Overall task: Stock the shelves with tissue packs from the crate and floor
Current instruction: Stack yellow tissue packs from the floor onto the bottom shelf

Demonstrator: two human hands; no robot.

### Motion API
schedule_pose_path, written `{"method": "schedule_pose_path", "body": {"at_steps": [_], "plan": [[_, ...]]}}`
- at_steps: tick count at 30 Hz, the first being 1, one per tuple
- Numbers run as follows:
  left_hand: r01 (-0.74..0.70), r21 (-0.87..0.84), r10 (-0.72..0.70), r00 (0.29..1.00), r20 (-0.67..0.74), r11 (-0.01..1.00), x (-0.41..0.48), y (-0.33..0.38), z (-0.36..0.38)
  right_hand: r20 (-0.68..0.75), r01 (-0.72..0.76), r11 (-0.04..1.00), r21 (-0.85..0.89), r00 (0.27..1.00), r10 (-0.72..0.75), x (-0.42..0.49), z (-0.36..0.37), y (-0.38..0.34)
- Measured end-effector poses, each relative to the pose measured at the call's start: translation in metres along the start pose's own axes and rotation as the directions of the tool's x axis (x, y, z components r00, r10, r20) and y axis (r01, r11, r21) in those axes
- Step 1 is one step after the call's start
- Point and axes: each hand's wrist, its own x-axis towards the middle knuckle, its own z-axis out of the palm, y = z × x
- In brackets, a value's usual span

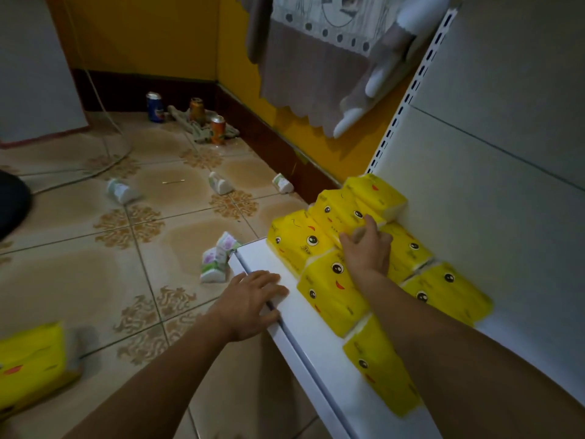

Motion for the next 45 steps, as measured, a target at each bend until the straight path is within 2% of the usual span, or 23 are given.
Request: {"method": "schedule_pose_path", "body": {"at_steps": [5,9,11,13,16,19,22,25,27,31,35,38,41,45], "plan": [[-0.006,-0.032,0.005,1.0,-0.028,0.999,0.003,0.003,-0.004,0.025,-0.046,0.992,0.119,0.999,0.043,0.005,0.0,-0.008],[-0.042,0.05,0.043,0.999,-0.025,0.998,0.0,-0.001,-0.005,0.054,-0.054,0.986,0.158,0.997,0.046,0.006,0.0,-0.006],[-0.025,0.067,0.022,0.999,0.049,0.997,-0.003,-0.002,-0.005,0.072,-0.042,0.987,0.153,0.997,0.031,0.005,-0.001,-0.004],[-0.041,0.086,0.038,0.999,0.036,0.995,-0.006,-0.003,-0.003,0.064,-0.03,0.993,0.111,0.998,0.023,0.005,-0.001,-0.004],[-0.056,0.036,0.054,0.997,0.054,0.998,-0.007,0.002,-0.006,-0.019,0.014,0.992,-0.126,1.0,-0.017,0.007,-0.001,-0.006],[-0.028,0.075,0.021,0.995,0.097,0.997,-0.012,0.002,-0.011,-0.049,0.133,0.961,-0.243,0.988,-0.149,0.006,0.0,-0.016],[0.001,0.086,-0.01,0.995,0.099,0.996,-0.025,-0.009,-0.016,0.008,0.314,0.898,-0.308,0.945,-0.327,-0.003,0.009,-0.033],[0.048,0.148,-0.061,0.994,0.085,0.988,-0.048,-0.027,-0.024,0.072,0.419,0.856,-0.303,0.906,-0.418,-0.02,0.028,-0.057],[0.148,0.172,-0.163,0.984,0.076,0.974,-0.07,-0.043,-0.031,0.113,0.488,0.827,-0.28,0.872,-0.476,-0.034,0.044,-0.076],[0.381,0.15,-0.391,0.92,0.036,0.912,-0.127,-0.079,-0.043,0.258,0.684,0.679,-0.268,0.73,-0.633,-0.071,0.085,-0.109],[0.573,0.124,-0.582,0.811,0.054,0.81,-0.188,-0.102,-0.045,0.483,0.766,0.627,-0.142,0.606,-0.632,-0.116,0.132,-0.126],[0.668,0.12,-0.678,0.732,0.071,0.734,-0.226,-0.118,-0.042,0.62,0.767,0.635,-0.09,0.542,-0.567,-0.15,0.168,-0.134],[0.761,0.099,-0.768,0.636,0.08,0.641,-0.256,-0.128,-0.037,0.732,0.703,0.71,-0.023,0.496,-0.468,-0.182,0.203,-0.138],[0.853,0.085,-0.857,0.51,0.077,0.515,-0.274,-0.132,-0.033,0.853,0.668,0.74,0.083,0.336,-0.399,-0.216,0.242,-0.138]]}}
